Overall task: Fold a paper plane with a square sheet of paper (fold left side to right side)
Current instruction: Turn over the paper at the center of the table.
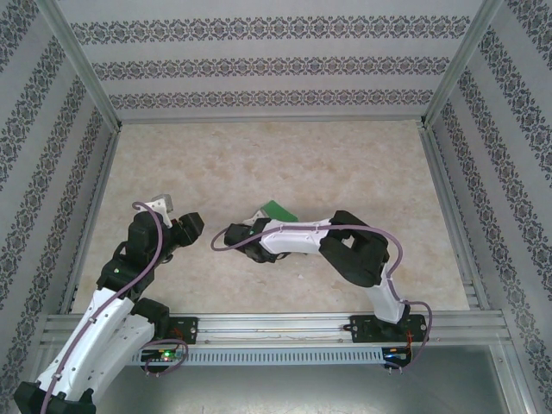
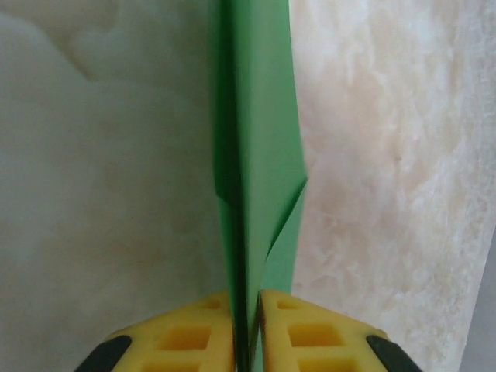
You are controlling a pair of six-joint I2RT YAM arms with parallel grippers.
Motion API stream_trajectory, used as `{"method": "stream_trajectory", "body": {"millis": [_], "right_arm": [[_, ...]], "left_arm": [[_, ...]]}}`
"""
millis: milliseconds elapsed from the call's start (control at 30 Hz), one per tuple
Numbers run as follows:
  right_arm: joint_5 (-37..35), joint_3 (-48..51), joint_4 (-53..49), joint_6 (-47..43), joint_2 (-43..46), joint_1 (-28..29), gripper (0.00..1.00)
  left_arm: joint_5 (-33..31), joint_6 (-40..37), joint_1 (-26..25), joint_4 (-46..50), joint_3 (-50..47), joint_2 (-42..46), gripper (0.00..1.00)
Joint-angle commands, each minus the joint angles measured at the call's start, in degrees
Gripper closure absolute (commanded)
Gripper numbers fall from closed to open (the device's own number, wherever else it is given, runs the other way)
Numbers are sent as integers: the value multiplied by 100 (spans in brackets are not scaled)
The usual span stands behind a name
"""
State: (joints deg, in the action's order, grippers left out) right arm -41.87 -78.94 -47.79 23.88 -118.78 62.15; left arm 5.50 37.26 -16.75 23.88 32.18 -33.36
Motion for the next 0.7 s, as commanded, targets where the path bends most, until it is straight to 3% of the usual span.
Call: {"method": "stream_trajectory", "body": {"millis": [0, 200, 400, 567, 667], "right_arm": [[344, -99, -52, 133, 139, 44, 68], [1189, 331, 375, 286, 911, -47, 49], [1714, 972, 727, 398, 2078, -320, 41], [2139, 1771, 1425, 370, 3230, -792, 34], [2454, 2351, 2027, 397, 3894, -1173, 28]], "left_arm": [[-69, -122, 67, 184, 104, 41, 45], [238, -13, 68, -106, -47, -118, 43], [938, 238, 75, -741, -233, -654, 43], [1718, 976, -1, -1987, -604, -1363, 43], [1711, 1377, -326, -2735, -801, -1795, 43]]}}
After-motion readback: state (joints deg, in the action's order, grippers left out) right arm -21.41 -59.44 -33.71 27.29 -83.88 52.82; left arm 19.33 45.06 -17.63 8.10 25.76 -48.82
